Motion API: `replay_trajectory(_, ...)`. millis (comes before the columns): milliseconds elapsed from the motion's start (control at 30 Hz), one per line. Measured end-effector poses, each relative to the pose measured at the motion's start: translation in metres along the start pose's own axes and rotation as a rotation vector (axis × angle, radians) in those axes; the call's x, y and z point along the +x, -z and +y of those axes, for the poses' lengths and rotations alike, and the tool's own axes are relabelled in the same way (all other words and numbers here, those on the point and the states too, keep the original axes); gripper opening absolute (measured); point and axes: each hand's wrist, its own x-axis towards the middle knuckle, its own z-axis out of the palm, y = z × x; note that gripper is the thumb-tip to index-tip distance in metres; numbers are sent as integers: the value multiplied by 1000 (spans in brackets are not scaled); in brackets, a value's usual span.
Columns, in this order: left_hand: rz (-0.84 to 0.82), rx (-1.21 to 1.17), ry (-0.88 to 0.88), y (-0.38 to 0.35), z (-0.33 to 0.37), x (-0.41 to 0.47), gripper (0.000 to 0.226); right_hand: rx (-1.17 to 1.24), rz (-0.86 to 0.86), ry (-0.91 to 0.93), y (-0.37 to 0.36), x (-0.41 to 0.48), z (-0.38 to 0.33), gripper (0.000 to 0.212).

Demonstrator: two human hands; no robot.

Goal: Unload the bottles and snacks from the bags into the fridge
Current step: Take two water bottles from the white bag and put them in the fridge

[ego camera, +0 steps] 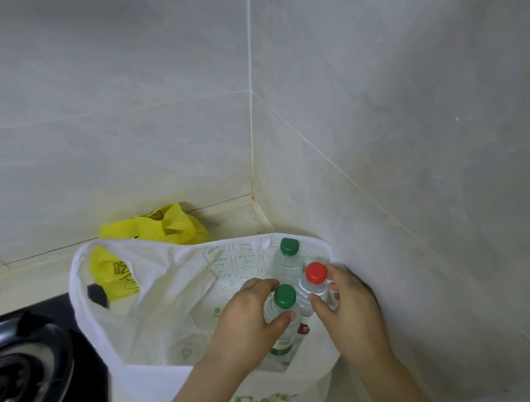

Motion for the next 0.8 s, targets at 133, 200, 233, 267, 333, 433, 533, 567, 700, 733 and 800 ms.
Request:
replay_trajectory(133, -1, -25, 23, -5, -2, 4, 44, 26, -25, -50, -9, 4, 4, 35)
replay_trajectory(200, 1, -45, 34, -9, -3, 6, 41, 68, -25, -59, -13, 5, 5, 32)
replay_trajectory(233, 3, -49, 35, -11, -4, 6, 39, 94, -24, -65, -15, 6, 6, 32)
replay_trajectory(267, 8, -51, 33, -12, -5, 7, 36, 116, -24, -72, -16, 6, 7, 32)
replay_trajectory(333, 23, -61, 28, -15, -8, 7, 31, 154, -22, -87, -19, 7, 9, 30)
replay_trajectory(433, 35, -92, 31, -17, -11, 7, 27, 208, -14, -106, -23, 10, 13, 20)
replay_trajectory(533, 35, -135, 35, -17, -12, 6, 23, 278, -21, -129, -24, 11, 15, 11)
replay_trajectory(567, 39, -148, 38, -17, -12, 5, 22, 307, -20, -133, -24, 11, 15, 10)
replay_trajectory(700, 57, -236, 57, -16, -14, -1, 20, 390, -11, -116, -21, 8, 12, 11)
replay_trajectory(733, 72, -254, 54, -15, -15, -2, 21, 395, -9, -108, -21, 8, 12, 11)
replay_trajectory(800, 113, -276, 61, -10, -18, -5, 23, 390, -3, -93, -21, 8, 12, 10)
